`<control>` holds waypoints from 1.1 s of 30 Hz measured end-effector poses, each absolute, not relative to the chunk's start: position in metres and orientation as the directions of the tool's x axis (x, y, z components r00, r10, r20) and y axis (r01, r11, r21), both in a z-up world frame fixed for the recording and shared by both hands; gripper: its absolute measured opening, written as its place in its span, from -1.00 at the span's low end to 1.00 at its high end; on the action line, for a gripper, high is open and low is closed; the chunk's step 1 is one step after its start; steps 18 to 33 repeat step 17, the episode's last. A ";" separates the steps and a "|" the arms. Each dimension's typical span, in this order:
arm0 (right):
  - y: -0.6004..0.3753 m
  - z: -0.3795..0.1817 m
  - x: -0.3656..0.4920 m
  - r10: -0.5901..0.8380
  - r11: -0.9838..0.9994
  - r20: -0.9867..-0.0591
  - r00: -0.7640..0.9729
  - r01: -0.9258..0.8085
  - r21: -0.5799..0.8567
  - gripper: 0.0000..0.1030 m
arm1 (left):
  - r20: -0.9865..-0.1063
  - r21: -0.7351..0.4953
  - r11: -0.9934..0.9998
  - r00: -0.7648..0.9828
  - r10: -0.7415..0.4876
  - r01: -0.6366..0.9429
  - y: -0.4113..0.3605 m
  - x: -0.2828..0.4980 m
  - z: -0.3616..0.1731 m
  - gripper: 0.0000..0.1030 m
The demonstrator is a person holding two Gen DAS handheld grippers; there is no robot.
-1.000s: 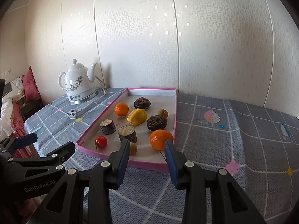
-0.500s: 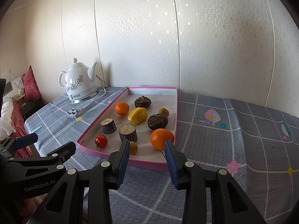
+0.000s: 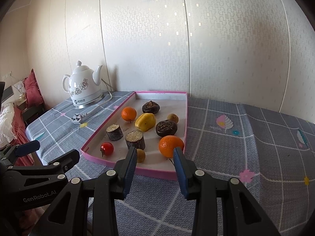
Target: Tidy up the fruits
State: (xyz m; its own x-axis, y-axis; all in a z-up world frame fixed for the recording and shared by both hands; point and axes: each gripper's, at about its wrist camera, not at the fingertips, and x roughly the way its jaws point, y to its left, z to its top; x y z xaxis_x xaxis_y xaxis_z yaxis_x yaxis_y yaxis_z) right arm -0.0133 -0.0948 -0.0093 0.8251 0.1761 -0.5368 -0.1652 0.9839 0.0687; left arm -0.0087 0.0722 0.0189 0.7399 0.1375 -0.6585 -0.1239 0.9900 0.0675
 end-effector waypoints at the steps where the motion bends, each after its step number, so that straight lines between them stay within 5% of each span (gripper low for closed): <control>1: -0.095 -0.009 -0.013 0.177 0.984 -0.537 0.825 -0.166 0.069 -0.25 | -0.657 0.068 0.990 0.742 0.137 -0.123 0.072 -0.009 0.019 1.00; 33: -0.096 -0.009 -0.013 0.174 0.984 -0.537 0.826 -0.159 0.073 -0.25 | -0.637 0.082 0.991 0.759 0.136 -0.109 0.070 -0.012 0.021 0.99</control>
